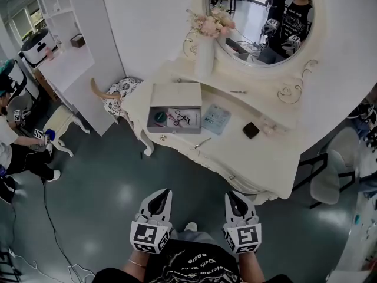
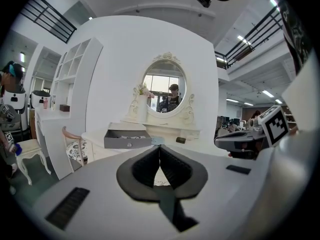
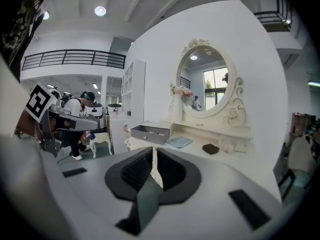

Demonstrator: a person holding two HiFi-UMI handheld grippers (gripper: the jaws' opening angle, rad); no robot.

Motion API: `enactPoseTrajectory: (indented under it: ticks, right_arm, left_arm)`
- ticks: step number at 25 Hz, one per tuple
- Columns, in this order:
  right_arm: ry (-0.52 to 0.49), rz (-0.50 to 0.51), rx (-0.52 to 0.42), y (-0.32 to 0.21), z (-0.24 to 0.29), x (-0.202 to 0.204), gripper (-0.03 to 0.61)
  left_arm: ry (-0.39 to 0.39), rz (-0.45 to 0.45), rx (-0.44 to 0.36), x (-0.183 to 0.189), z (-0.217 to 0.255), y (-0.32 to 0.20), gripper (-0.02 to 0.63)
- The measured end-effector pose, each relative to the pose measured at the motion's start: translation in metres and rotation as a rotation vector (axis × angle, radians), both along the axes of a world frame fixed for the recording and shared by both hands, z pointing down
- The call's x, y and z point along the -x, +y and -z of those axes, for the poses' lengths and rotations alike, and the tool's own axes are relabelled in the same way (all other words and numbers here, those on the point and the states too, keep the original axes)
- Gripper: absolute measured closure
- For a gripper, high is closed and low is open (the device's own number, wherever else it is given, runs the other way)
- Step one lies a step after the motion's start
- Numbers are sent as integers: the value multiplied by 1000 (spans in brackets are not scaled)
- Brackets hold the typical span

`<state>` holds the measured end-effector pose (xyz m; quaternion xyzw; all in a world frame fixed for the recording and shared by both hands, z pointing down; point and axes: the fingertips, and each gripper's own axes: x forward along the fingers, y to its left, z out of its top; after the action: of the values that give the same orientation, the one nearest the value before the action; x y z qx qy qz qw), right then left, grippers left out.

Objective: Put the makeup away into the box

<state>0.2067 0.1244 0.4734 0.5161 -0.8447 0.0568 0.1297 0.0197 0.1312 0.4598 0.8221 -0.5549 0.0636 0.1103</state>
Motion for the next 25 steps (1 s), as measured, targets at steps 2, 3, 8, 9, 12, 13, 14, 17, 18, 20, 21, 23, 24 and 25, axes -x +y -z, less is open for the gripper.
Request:
enactPoseTrajectory:
  ticks: [2, 3, 8, 9, 12, 13, 14, 17, 18, 20, 21, 23, 24, 25]
  right_arm:
    - [2, 15, 6, -1, -2, 0, 545]
    - [17, 27, 8, -2, -4, 0, 545]
    - [93, 82, 25, -6, -14, 6, 546]
    - [80, 77, 29, -9, -14, 6, 545]
    - [74, 66, 28, -16, -14, 6, 546]
    - [72, 64, 28, -18, -13, 7, 545]
    - [67, 60, 29, -21, -13, 8, 546]
    - [56, 44, 24, -30, -11, 11, 545]
    - [59, 42, 23, -34, -10, 13, 545]
    - [72, 42, 32, -39, -11, 17, 546]
    - [83, 45, 41, -42, -14, 20, 545]
    - [102, 53, 58, -49, -18, 29, 537]
    - [104, 54, 64, -52, -20, 32, 529]
    - [101, 53, 68, -56, -21, 36, 528]
  left_arm:
    - [-4, 6, 5, -3, -1, -2, 598]
    - [-7, 6, 7, -6, -1, -4, 598]
    - [-10, 21, 7, -7, 0, -10, 598]
    - [-6, 24, 7, -7, 1, -11, 598]
    - [9, 24, -9, -5, 5, -15, 598]
    - [4, 20, -11, -4, 5, -17, 598]
    - [-2, 16, -10, -3, 4, -18, 598]
    - [3, 16, -7, 5, 2, -28, 598]
    - [8, 17, -9, 7, 3, -33, 598]
    - [14, 18, -8, 14, 4, -41, 598]
    - [17, 18, -5, 17, 4, -46, 598]
    - [20, 12, 2, 23, 2, -57, 598]
    - [17, 5, 5, 25, 2, -62, 598]
    - [13, -2, 9, 26, 1, -66, 598]
